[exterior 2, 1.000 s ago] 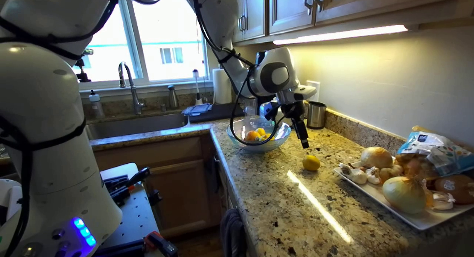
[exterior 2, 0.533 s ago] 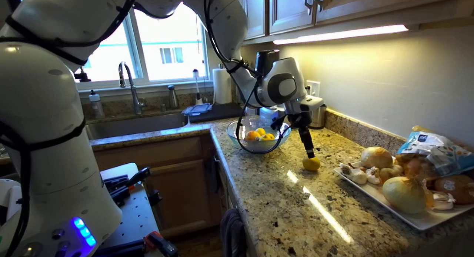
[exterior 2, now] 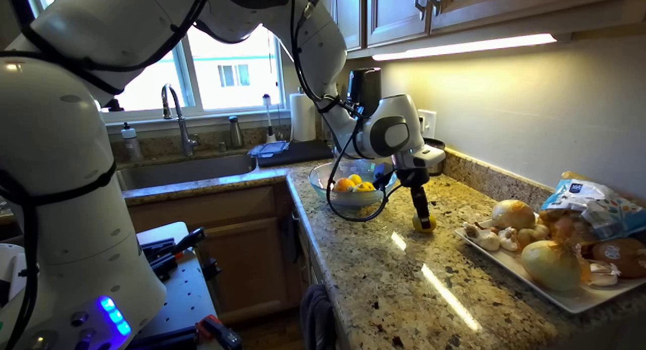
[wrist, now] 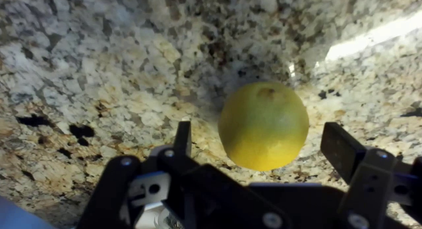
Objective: Put all the apples on the table into the colourless bowl
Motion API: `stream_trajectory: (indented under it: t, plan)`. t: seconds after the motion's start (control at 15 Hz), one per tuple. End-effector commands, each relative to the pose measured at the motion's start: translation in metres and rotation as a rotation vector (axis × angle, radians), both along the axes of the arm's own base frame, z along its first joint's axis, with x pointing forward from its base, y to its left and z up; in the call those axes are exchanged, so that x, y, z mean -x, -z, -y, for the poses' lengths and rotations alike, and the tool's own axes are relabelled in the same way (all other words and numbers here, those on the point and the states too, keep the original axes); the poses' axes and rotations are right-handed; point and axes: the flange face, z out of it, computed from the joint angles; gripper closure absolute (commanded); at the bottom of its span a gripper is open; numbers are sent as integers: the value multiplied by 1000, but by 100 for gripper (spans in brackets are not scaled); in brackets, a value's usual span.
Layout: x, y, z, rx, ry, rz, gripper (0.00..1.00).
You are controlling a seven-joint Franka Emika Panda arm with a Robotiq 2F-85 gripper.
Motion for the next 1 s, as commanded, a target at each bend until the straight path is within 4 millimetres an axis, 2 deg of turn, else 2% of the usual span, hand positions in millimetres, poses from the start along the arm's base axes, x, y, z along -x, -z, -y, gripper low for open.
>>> stream_trajectory:
  t: [0.0, 0.2, 0.27, 0.4, 0.6, 0.73, 0.93]
  plan:
    - [-4, 6, 3, -25, 31, -16, 0]
    - [-5, 12, 5, -23, 33, -12, 0]
    - [-5, 12, 6, -25, 34, -11, 7]
    - [-4, 10, 8, -32, 40, -13, 31]
    - [-4, 4, 8, -39, 42, 0, 53]
    - [-5, 3, 8, -41, 41, 3, 66]
    - [-2, -1, 8, -51, 41, 5, 69]
